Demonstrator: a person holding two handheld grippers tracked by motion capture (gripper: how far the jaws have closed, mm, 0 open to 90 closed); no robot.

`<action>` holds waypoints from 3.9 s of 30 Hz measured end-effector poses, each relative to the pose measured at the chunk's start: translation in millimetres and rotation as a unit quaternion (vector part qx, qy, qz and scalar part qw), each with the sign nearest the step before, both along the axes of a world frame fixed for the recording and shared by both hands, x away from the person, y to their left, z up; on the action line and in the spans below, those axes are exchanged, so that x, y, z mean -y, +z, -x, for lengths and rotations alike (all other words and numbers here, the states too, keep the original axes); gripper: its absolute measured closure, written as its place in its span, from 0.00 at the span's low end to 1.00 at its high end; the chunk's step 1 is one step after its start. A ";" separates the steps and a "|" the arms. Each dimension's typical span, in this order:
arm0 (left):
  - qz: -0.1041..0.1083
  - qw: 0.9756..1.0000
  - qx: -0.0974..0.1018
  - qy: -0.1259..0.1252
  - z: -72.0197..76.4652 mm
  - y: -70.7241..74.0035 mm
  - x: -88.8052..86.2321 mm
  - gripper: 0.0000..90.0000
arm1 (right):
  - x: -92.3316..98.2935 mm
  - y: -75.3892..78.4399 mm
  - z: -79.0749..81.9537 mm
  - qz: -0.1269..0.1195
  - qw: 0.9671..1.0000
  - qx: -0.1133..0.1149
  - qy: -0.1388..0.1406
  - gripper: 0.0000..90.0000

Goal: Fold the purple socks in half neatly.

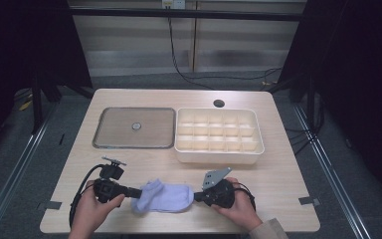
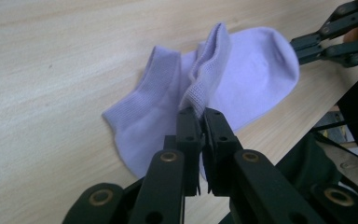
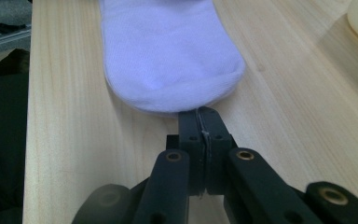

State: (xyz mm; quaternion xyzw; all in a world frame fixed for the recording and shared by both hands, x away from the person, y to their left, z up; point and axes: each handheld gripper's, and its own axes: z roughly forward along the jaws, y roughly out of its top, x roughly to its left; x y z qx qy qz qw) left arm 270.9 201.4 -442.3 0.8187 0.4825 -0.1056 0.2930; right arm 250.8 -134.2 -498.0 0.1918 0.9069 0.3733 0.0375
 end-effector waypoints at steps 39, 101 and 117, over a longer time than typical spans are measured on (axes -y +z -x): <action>0.023 0.999 -0.024 0.037 -6.5 -15.4 -8.0 0.94 | -0.4 -0.5 -1.1 -0.004 1.000 -0.003 -0.001 1.00; -0.100 0.994 0.009 0.042 -15.7 -28.3 9.5 0.72 | -3.4 -0.5 -1.3 -0.004 1.000 -0.002 0.001 1.00; -0.007 0.999 -0.030 0.015 -18.0 -12.3 11.6 0.90 | -3.9 -0.5 -1.4 -0.003 1.000 0.000 0.001 1.00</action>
